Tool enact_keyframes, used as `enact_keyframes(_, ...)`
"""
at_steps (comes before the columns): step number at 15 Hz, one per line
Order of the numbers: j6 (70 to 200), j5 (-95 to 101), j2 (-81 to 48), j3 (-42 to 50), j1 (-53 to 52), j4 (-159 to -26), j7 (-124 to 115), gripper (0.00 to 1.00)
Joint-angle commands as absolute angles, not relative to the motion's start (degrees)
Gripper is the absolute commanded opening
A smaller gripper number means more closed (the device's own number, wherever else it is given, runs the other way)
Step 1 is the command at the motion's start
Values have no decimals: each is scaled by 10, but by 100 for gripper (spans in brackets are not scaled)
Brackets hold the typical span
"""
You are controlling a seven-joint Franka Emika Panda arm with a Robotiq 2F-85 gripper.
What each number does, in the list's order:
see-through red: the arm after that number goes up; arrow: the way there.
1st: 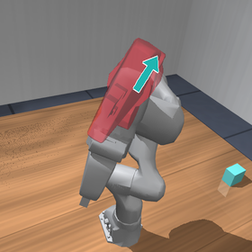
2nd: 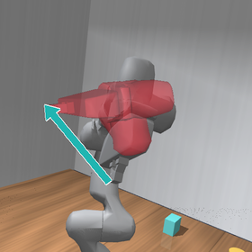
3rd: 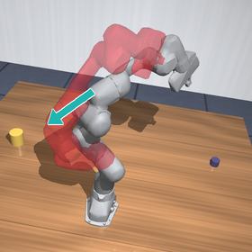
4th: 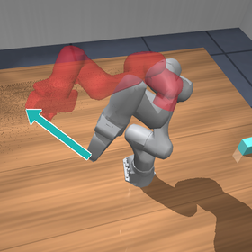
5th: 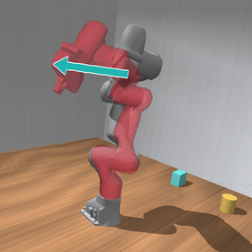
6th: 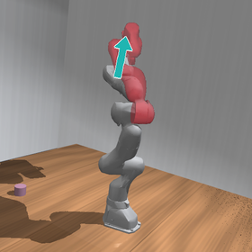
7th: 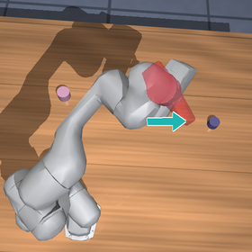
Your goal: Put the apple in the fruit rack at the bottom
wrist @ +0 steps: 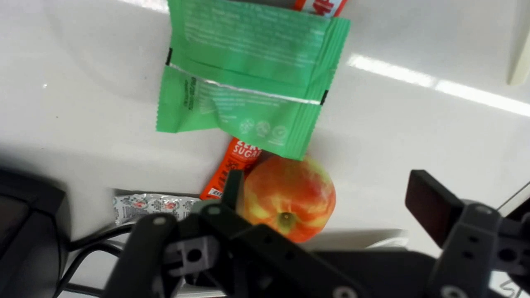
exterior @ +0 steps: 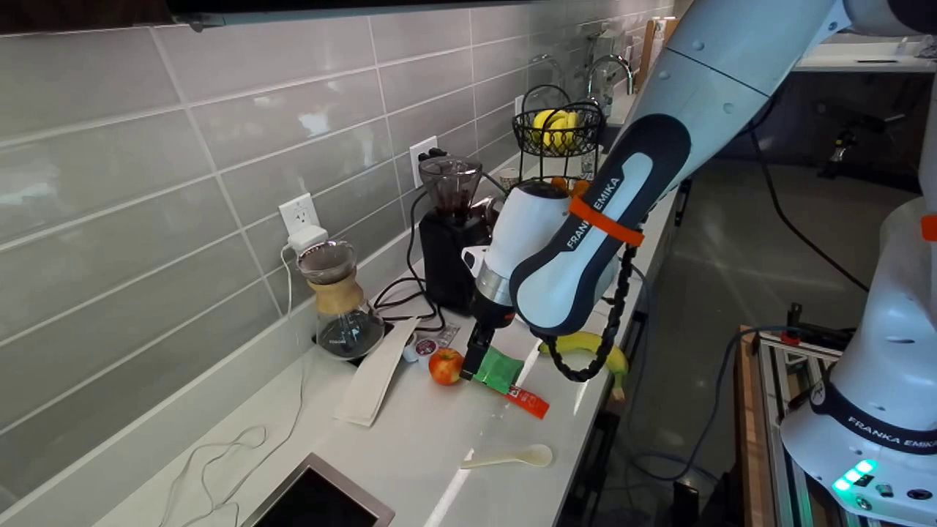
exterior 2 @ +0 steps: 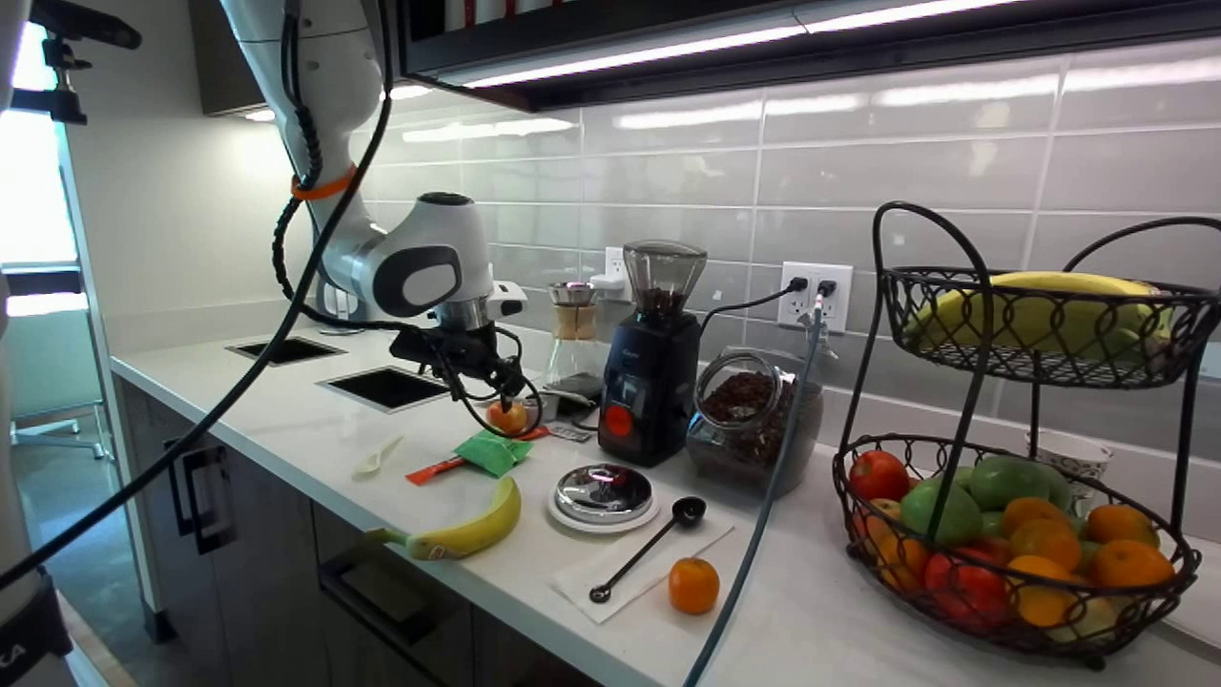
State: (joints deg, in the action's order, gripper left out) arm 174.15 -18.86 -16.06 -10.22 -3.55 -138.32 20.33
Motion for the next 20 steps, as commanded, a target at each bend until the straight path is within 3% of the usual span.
enact_keyframes(1,1767,-190,-198,-108,-24,-1359,216,100)
enact_keyframes(11,1790,-141,-262,-156,35,-1312,197,100)
enact_keyframes(12,1791,-134,-266,-163,43,-1308,196,75)
enact_keyframes(13,1793,-122,-268,-171,51,-1307,190,74)
enact_keyframes(16,1796,-90,-273,-186,73,-1306,176,49)
enact_keyframes(20,1787,-67,-266,-197,89,-1310,164,44)
